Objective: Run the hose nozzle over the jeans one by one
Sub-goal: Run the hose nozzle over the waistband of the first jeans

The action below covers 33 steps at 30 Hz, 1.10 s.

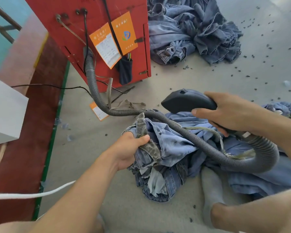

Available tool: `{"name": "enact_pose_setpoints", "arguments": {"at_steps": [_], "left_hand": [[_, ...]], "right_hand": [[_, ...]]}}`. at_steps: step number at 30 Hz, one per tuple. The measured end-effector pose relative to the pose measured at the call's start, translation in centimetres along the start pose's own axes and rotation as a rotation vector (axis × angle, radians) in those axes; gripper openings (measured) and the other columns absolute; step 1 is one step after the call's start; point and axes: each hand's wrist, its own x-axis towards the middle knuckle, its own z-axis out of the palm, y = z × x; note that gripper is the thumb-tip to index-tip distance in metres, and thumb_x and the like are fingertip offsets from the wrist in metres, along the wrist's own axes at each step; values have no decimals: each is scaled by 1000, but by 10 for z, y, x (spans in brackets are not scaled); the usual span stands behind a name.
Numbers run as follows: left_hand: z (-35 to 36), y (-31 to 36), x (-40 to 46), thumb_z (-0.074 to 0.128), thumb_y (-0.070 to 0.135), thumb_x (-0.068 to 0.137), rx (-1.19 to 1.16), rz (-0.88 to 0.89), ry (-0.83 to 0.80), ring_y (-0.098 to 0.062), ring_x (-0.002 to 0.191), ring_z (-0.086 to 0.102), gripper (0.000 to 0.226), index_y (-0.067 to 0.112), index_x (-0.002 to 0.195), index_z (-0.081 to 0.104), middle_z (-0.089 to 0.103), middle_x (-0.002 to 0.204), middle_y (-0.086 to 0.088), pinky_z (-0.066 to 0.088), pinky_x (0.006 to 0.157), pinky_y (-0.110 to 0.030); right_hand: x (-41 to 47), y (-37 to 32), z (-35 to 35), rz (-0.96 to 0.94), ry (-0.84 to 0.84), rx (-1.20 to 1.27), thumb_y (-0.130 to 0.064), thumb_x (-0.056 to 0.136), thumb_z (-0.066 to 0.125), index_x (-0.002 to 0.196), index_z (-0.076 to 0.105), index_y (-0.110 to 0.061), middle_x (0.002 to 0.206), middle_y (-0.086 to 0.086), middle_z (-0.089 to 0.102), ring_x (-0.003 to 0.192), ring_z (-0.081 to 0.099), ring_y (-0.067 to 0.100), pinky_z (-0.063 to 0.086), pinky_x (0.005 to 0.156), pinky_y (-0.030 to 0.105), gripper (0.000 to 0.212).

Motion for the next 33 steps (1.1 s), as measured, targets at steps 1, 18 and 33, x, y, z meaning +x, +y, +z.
{"name": "enact_pose_setpoints", "arguments": {"at_steps": [1, 18, 33], "left_hand": [[-1, 2, 0, 58, 7, 103, -29, -4, 3, -33, 105, 74, 21, 4, 121, 68, 76, 114, -18, 62, 88, -48], [7, 4, 7, 57, 23, 103, -302, 104, -29, -38, 104, 74, 28, 3, 112, 74, 72, 119, -25, 62, 78, -45], [17, -2, 10, 44, 38, 109, -270, 37, -109, -39, 113, 70, 41, 10, 126, 68, 70, 126, -22, 57, 95, -58]], "right_hand": [[-3, -3, 0, -11, -15, -2, -51, 96, 63, 89, 54, -39, 50, 7, 63, 39, 60, 24, 53, 49, 38, 16], [-20, 1, 1, -94, -269, -152, -61, 87, 65, 97, 58, -40, 64, -11, 68, 44, 63, 15, 50, 46, 24, 24], [-8, 2, 17, -124, -220, -60, -50, 93, 68, 94, 57, -40, 58, -17, 65, 40, 57, 5, 42, 43, 16, 15]]}}
